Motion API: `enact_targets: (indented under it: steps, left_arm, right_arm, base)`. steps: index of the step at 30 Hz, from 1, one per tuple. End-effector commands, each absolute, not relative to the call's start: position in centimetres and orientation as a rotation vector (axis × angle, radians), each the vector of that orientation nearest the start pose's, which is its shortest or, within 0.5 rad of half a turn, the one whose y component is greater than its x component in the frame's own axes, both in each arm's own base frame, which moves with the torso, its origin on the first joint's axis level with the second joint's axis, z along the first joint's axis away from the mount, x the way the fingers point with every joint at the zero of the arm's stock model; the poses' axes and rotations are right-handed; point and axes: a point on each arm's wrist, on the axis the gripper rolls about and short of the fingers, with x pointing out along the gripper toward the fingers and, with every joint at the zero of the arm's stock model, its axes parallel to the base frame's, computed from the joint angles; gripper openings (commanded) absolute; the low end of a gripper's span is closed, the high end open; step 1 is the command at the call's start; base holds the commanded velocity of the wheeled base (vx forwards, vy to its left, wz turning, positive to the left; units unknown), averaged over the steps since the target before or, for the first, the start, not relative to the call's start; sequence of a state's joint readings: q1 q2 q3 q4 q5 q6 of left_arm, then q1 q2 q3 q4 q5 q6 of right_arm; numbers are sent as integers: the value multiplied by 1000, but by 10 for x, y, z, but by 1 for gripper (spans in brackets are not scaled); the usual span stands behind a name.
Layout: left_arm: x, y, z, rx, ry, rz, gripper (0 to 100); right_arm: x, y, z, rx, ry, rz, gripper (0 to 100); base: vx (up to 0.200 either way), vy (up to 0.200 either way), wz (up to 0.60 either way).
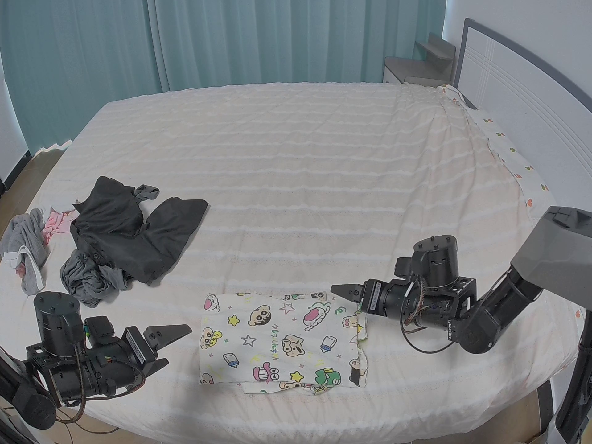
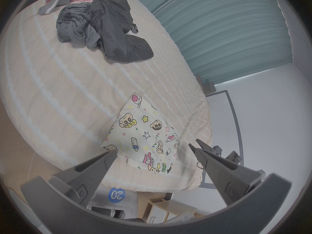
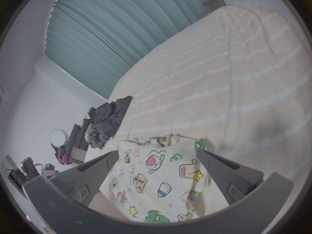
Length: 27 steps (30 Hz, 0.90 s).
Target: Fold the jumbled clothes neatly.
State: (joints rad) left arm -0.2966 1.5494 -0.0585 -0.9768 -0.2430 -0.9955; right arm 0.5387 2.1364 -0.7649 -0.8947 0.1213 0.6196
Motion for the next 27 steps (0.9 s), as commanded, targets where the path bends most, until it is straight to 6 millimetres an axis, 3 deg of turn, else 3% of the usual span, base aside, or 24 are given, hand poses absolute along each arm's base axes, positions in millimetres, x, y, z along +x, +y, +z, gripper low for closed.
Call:
enact_targets:
  steps: [1,8,27]
  left_arm:
    - [163,-55,80,-934,744,-220,100]
    - [163,-56,80,-933,747,-220,100]
    - [164,-56,80,-934,745,-219,100]
  right_arm:
    - [330,194,9,486,740,427,100]
    - [339,195,3,487,736,420,100]
    - [341,202,-1,483,739,433,100]
  base:
    - [0,0,0]
    - [0,0,0]
    - [0,0,0]
